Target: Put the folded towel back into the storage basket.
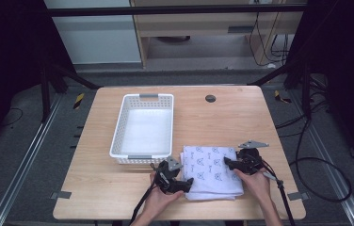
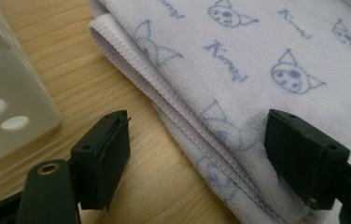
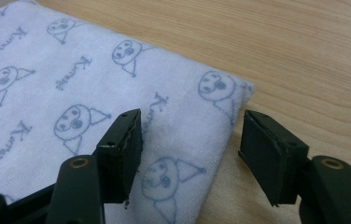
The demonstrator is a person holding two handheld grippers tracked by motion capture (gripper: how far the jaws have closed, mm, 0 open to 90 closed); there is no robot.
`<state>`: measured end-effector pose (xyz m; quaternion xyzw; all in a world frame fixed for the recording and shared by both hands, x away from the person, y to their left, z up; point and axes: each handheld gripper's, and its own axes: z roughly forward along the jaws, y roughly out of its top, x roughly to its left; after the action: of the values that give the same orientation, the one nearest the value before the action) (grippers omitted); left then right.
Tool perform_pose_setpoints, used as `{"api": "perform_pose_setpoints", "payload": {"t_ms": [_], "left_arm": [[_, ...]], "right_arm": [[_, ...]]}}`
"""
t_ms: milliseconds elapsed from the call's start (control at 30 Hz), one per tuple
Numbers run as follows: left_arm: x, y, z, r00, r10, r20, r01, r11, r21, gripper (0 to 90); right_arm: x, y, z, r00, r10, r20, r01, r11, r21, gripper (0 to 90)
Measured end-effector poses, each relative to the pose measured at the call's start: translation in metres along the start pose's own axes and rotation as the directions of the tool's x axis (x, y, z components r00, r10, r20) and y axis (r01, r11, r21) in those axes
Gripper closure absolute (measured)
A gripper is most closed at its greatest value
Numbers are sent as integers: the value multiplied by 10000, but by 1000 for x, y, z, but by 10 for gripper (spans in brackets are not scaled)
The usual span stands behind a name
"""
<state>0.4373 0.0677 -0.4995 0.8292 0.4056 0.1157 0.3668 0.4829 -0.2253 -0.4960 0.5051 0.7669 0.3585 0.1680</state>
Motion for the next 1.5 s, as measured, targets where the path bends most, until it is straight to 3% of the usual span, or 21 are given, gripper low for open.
{"api": "perform_pose_setpoints", "payload": {"t_ms": [100, 233, 600, 767, 1133, 1500], "left_arm": [[-1, 1, 0, 10000, 3, 60, -3, 10000, 56, 240], [-1, 2, -1, 9995, 31, 314, -36, 9999, 165, 305], [-1, 4, -3, 9953, -253, 939, 224, 9992, 318, 519], [-1, 4, -3, 9915, -448, 1223, 410, 9986, 335, 608], [-1, 5, -8, 9905, -590, 1241, 587, 9983, 64, 727], [-4, 10, -24, 9925, -185, 1212, 241, 9987, -449, 769]], "right_arm": [[-1, 0, 1, 9998, 165, -126, -164, 9999, 50, 406], [-5, -2, 2, 9953, 769, -581, -767, 9970, 56, 450], [-2, -1, 2, 9906, 1022, -904, -1014, 9948, 135, 584], [-1, -1, 1, 9911, 905, -972, -894, 9959, 155, 629], [4, 5, -4, 9965, 438, -716, -427, 9989, 178, 697], [10, 11, -22, 9954, 201, -936, -244, 9987, -448, 709]]}}
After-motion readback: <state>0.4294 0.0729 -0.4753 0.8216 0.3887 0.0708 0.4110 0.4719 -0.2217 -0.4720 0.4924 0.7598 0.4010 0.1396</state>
